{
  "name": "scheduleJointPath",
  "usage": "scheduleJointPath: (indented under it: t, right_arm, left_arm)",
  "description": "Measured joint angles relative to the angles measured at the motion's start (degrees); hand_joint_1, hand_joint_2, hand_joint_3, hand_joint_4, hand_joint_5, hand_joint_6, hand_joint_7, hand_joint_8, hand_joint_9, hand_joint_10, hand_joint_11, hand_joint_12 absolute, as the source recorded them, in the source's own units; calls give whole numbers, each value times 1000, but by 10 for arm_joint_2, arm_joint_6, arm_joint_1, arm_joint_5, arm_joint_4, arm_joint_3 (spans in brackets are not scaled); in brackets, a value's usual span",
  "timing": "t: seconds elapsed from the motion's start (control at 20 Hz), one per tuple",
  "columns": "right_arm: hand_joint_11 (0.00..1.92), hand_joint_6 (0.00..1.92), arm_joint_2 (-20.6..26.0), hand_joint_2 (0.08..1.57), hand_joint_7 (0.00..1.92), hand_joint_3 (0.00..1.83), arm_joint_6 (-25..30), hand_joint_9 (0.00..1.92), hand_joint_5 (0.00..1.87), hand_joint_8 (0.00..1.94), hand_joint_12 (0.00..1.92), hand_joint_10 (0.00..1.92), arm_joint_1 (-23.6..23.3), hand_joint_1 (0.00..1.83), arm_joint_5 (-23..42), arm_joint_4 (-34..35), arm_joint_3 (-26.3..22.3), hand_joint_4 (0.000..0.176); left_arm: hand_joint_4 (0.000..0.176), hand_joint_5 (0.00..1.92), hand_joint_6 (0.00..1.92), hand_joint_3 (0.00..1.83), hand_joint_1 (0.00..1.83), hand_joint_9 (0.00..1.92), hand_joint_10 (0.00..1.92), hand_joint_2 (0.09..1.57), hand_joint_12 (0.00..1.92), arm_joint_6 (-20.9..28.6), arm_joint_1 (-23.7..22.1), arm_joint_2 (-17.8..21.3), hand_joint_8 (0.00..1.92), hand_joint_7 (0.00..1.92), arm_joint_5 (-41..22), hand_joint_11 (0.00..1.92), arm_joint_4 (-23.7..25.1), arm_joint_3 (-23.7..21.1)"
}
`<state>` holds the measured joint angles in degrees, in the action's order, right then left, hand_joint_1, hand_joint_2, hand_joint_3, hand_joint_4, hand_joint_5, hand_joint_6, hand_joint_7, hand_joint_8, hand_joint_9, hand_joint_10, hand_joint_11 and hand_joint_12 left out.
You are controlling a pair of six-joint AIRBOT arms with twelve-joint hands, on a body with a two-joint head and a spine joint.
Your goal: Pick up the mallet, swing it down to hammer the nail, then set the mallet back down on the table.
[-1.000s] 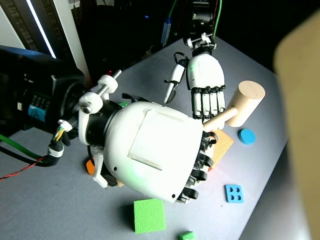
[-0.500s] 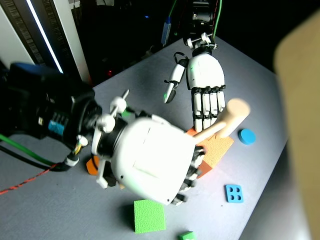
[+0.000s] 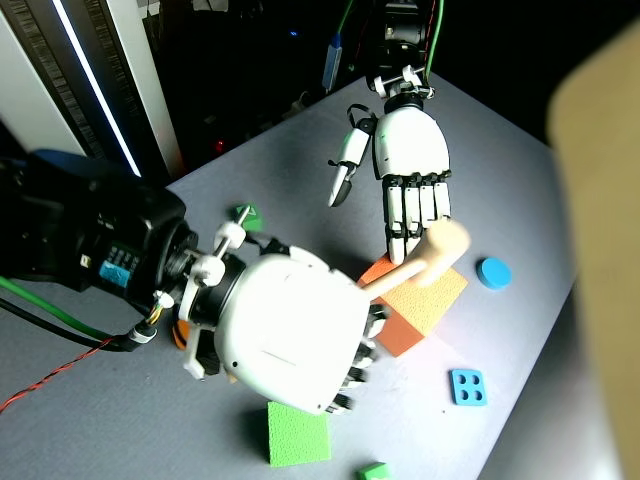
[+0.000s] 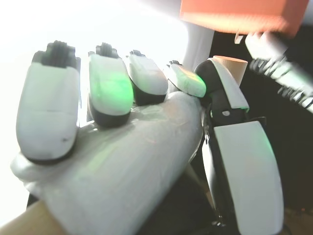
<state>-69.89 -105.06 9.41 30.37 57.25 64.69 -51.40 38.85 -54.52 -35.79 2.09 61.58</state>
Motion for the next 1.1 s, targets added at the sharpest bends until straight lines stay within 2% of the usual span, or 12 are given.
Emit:
scheduleJointPath:
  t: [0.2,0.45,1.1]
  right_arm:
    - [1740,1921,0,1442,1523,2,-4,1640,1335,1941,1921,1921,0,487,-11,6,0,176]
    - [1751,1921,-3,1415,1501,0,-5,1630,1303,1941,1921,1921,10,567,-19,3,0,176]
    - [1736,1921,-17,1452,1495,4,-2,1624,1304,1941,1921,1921,56,439,-22,1,24,176]
  left_arm:
    - [0,133,1,0,0,139,2,1235,352,0,0,0,2,139,0,0,0,0]
    - [0,134,4,3,0,140,1,1242,350,0,0,0,2,140,0,0,0,0]
    - [0,120,0,0,0,128,0,1245,304,-1,-1,0,0,132,1,0,0,0]
